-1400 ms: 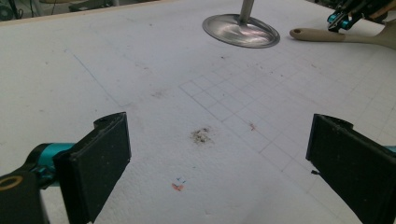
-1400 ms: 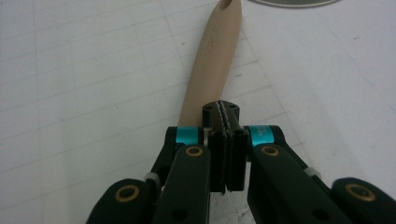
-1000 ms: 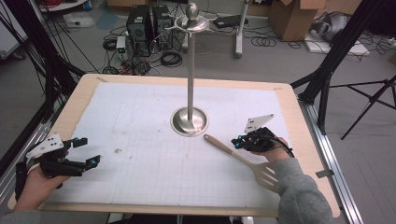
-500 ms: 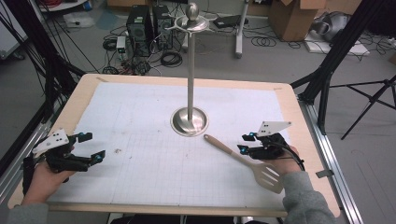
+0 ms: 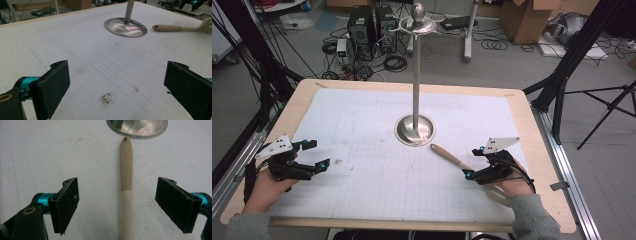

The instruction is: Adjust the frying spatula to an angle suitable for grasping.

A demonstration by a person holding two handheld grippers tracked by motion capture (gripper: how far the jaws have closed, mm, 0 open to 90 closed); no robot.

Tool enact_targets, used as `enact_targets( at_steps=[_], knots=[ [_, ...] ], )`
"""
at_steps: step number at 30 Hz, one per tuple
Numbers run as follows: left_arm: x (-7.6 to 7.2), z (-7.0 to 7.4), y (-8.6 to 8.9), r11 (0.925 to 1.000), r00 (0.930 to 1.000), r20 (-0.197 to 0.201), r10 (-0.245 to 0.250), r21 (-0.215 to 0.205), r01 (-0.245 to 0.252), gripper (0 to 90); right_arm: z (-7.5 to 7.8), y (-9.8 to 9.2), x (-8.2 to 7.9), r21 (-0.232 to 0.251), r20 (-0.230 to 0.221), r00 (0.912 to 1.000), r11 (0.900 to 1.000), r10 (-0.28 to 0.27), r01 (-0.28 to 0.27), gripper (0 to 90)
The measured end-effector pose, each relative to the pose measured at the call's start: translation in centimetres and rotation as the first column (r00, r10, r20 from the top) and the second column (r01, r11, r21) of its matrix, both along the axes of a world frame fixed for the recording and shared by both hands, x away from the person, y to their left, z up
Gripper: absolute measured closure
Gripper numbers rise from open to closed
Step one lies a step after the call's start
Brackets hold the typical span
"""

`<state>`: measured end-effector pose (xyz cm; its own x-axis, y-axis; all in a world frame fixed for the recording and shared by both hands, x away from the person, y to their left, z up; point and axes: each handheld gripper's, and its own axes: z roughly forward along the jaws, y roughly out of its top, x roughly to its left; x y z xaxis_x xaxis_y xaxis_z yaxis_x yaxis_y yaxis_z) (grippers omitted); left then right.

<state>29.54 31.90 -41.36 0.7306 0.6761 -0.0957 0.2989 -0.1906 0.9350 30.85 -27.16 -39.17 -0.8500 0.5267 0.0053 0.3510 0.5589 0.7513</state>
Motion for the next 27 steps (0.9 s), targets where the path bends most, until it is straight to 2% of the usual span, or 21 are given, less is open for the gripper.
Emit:
enact_targets(
  at_steps=[3,6,17,27],
  knots=[
    [0.25,-0.12,-0.2,1.0,1.0,-0.007,-0.006,0.005,0.006,7.0,-0.12,0.26,-0.07,-0.031,-0.027,0.9996,1.0,0.002,-0.003,17.7],
    [0.42,-0.2,-0.37,0.9998,0.9999,-0.012,-0.012,0.014,0.012,7.0,-0.4,0.63,-0.26,-0.079,-0.033,0.9995,0.997,0.003,-0.005,17.7],
    [0.53,-0.17,-0.44,0.9999,0.9999,-0.007,-0.014,0.009,0.014,7.0,-0.4,0.53,-0.48,-0.131,-0.01,0.9999,0.991,-0.007,0.006,17.7],
    [0.46,-0.2,-0.35,0.9999,0.9999,-0.01,-0.011,0.011,0.011,6.9,-0.72,0.3,-0.42,-0.172,-0.025,0.9996,0.985,-0.011,0.007,18.3]
  ],
)
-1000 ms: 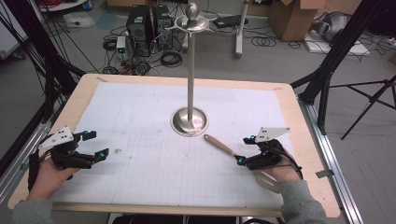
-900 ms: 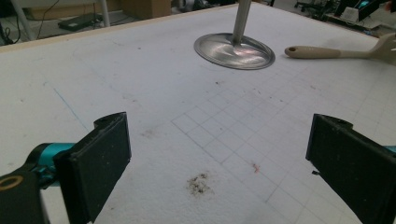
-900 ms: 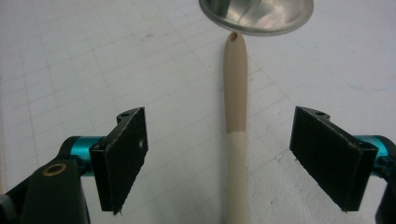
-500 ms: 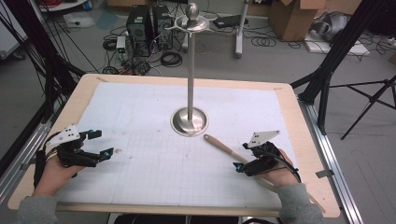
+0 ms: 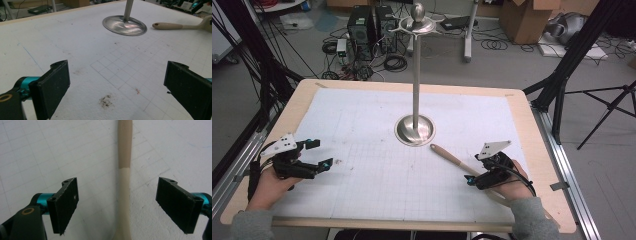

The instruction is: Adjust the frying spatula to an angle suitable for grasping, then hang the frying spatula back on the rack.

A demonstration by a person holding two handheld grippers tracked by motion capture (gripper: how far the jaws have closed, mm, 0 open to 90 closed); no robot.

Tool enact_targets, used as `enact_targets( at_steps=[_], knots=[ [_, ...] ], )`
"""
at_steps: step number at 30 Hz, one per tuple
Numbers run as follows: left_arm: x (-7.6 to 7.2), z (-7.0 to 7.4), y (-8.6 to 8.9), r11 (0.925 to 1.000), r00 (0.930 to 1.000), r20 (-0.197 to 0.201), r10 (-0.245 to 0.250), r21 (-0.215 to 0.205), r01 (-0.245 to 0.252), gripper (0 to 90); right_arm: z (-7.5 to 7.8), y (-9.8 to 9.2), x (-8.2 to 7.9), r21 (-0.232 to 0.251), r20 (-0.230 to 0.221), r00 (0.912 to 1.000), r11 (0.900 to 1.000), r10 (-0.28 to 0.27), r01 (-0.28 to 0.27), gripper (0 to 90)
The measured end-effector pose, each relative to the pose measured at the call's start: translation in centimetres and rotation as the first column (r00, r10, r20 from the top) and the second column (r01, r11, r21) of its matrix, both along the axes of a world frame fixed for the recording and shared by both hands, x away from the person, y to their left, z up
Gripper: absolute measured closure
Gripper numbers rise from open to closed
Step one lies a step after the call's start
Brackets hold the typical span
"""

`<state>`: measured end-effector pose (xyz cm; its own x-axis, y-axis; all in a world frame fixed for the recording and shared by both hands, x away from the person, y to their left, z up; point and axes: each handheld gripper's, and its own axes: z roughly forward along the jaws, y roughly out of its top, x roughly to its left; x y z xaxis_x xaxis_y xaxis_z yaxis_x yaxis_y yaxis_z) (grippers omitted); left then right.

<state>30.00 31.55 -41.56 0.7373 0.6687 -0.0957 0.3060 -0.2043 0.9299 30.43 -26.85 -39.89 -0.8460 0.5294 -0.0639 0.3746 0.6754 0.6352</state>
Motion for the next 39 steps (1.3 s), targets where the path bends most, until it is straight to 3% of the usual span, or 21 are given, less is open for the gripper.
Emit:
enact_targets(
  at_steps=[18,28,39],
  knots=[
    [-0.1,0.0,0.1,1.0,1.0,-0.001,0.006,0.007,-0.006,7.0,-1.0,-0.4,0.3,-0.093,-0.046,0.999,0.996,0.001,-0.005,28.6],
    [-0.1,-0.1,0.1,0.9999,1.0,-0.006,0.005,0.011,-0.005,7.0,-1.4,-0.2,0.4,-0.155,-0.07,0.9975,0.988,0.012,-0.023,43.3],
    [-0.1,-0.2,0.1,0.9998,0.9999,-0.011,0.003,0.022,-0.003,7.0,-1.6,-0.1,0.3,-0.226,-0.039,0.9991,0.974,0.017,-0.026,58.2]
  ],
)
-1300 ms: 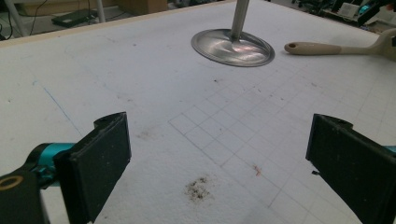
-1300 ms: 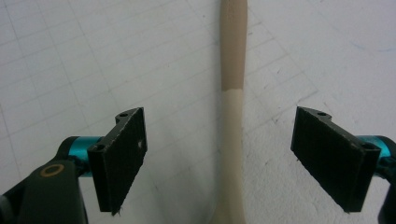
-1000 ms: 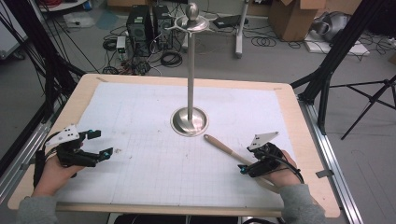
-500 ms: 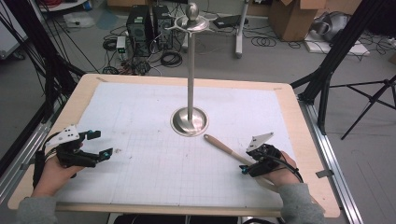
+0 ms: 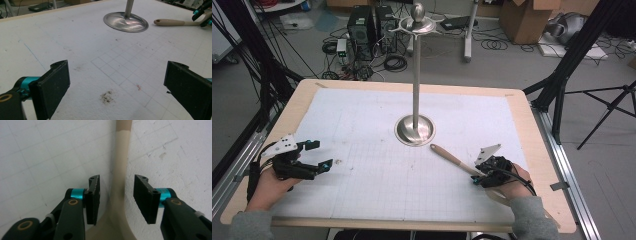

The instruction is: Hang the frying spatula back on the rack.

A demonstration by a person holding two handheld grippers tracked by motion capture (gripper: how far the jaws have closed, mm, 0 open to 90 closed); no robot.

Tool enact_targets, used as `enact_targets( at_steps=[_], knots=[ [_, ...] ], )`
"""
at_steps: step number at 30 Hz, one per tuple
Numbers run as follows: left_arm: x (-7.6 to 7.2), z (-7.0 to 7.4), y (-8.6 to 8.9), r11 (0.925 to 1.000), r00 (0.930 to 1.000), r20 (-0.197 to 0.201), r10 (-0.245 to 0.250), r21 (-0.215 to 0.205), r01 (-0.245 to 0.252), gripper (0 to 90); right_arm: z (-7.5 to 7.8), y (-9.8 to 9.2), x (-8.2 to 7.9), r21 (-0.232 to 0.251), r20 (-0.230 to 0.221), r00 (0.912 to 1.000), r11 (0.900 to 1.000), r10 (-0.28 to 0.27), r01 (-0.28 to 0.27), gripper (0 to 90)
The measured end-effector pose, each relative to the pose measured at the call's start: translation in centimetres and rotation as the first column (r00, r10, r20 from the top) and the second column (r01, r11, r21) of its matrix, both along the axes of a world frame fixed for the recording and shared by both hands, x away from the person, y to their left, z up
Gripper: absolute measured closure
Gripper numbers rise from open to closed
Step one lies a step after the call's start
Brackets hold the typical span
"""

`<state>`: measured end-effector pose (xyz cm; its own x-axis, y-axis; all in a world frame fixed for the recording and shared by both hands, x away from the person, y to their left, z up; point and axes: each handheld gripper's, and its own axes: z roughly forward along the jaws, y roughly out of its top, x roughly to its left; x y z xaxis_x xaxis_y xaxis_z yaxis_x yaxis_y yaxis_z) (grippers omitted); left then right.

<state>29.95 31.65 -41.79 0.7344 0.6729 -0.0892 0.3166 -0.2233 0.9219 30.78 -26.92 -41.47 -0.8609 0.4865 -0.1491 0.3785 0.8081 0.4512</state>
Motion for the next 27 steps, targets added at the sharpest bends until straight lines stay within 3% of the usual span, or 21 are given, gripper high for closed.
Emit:
enact_targets(
  at_steps=[7,18,27],
  knots=[
    [0.0,-0.04,0.01,1.0,1.0,-0.003,-0.002,0.001,0.002,6.9,0.02,0.0,0.05,-0.018,0.009,0.9999,1.0,-0.007,0.007,66.8],
    [-0.03,-0.07,0.02,1.0,1.0,-0.006,-0.002,0.001,0.002,7.0,-0.02,-0.16,0.24,-0.012,0.008,0.9999,1.0,-0.01,0.01,68.0],
    [-0.06,-0.13,0.1,1.0,1.0,-0.009,0.001,0.004,-0.001,7.0,-0.07,-0.62,0.43,-0.005,0.009,0.9997,1.0,-0.024,0.024,75.4]
  ],
)
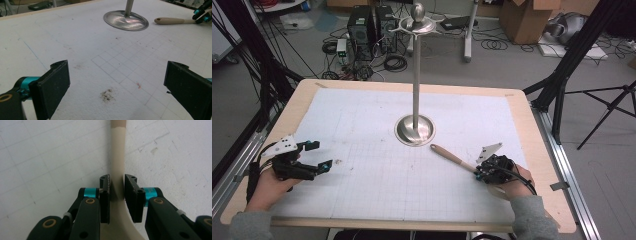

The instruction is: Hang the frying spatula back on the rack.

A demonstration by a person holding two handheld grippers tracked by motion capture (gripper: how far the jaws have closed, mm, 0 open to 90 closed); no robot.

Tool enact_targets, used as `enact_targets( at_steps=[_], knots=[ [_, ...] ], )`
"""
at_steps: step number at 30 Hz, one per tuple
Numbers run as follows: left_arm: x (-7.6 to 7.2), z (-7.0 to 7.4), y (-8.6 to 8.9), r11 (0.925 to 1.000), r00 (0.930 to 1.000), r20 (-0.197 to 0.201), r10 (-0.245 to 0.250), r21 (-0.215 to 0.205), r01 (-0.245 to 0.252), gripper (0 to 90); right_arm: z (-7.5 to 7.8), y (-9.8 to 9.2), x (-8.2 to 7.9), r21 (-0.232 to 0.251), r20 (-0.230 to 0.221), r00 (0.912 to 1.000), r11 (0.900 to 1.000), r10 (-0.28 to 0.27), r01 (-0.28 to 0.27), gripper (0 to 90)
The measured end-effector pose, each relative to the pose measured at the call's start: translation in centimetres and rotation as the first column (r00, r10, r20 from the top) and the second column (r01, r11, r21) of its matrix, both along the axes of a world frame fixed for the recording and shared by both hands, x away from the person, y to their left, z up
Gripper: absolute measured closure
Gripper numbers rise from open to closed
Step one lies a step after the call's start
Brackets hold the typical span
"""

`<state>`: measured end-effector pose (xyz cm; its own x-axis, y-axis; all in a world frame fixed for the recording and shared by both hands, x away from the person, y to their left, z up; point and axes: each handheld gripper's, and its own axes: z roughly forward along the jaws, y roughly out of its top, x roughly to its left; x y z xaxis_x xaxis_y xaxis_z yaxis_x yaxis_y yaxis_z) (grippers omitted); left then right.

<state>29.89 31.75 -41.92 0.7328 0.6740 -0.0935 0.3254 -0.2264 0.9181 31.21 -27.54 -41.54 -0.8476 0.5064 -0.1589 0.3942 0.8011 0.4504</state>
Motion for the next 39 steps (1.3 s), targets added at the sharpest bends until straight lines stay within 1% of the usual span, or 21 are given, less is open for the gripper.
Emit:
enact_targets(
  at_steps=[4,6,7,11,14,16,17,19,21,24,25,32,34,38,39],
  knots=[
    [0.0,0.0,0.0,1.0,1.0,-0.003,0.0,0.002,0.0,7.0,0.0,-0.2,0.1,0.003,0.003,0.9999,1.0,-0.01,0.01,75.4],
    [0.0,-0.1,0.0,1.0,1.0,-0.002,-0.001,0.002,0.001,6.9,-0.1,-0.3,0.2,0.011,-0.005,0.9999,1.0,-0.011,0.011,75.6],
    [0.0,-0.1,0.0,1.0,1.0,-0.003,-0.001,0.003,0.001,7.0,-0.1,-0.4,0.2,0.019,-0.003,1.0,1.0,-0.01,0.01,76.0],
    [0.0,0.0,0.0,1.0,1.0,-0.005,-0.002,0.003,0.002,7.0,-0.3,-0.8,0.2,0.061,-0.019,0.9994,0.998,-0.028,0.029,76.9],
    [0.0,-0.1,0.0,1.0,1.0,-0.005,-0.002,0.004,0.002,7.0,-0.3,-1.0,0.3,0.075,-0.028,0.9987,0.996,-0.042,0.044,77.0],
    [0.0,-0.1,0.0,1.0,1.0,-0.006,-0.001,0.002,0.001,6.9,-0.3,-1.1,0.3,0.082,-0.032,0.9988,0.996,-0.037,0.039,77.1],
    [0.0,-0.1,0.0,1.0,1.0,-0.004,-0.001,0.001,0.001,7.0,-0.2,-1.1,0.3,0.094,-0.042,0.9983,0.995,-0.039,0.043,77.1],
    [0.0,0.0,0.0,1.0,1.0,-0.002,0.0,0.002,0.0,7.0,-0.1,-1.3,0.4,0.112,-0.046,0.9983,0.993,-0.035,0.04,77.1],
    [0.0,0.0,0.0,1.0,1.0,-0.001,-0.001,0.001,0.001,7.0,0.1,-1.4,0.3,0.128,-0.042,0.9986,0.991,-0.032,0.037,77.1],
    [-0.1,0.1,0.0,1.0,1.0,0.003,0.003,-0.001,-0.003,7.0,0.4,-1.6,0.1,0.158,-0.028,0.999,0.987,-0.033,0.038,77.1],
    [-0.1,0.1,0.0,1.0,1.0,0.004,0.002,0.0,-0.002,7.0,0.6,-1.7,0.1,0.166,-0.02,0.9994,0.986,-0.027,0.03,77.1],
    [-0.1,0.1,0.0,1.0,1.0,0.005,0.002,0.001,-0.002,6.9,1.3,-2.2,-0.1,0.208,0.011,0.9995,0.978,-0.03,0.027,77.1],
    [-0.2,0.1,0.1,1.0,1.0,0.005,0.003,-0.002,-0.003,7.0,1.5,-2.3,-0.1,0.222,0.017,0.9994,0.975,-0.031,0.026,77.1],
    [-0.3,0.2,0.2,0.9999,1.0,0.007,0.006,-0.008,-0.006,6.9,2.0,-2.5,-0.2,0.261,0.036,0.9989,0.965,-0.03,0.019,77.1],
    [-0.3,0.2,0.3,1.0,1.0,0.008,0.005,-0.008,-0.005,7.0,2.1,-2.6,-0.2,0.274,0.035,0.9989,0.962,-0.031,0.02,77.1]
  ],
)
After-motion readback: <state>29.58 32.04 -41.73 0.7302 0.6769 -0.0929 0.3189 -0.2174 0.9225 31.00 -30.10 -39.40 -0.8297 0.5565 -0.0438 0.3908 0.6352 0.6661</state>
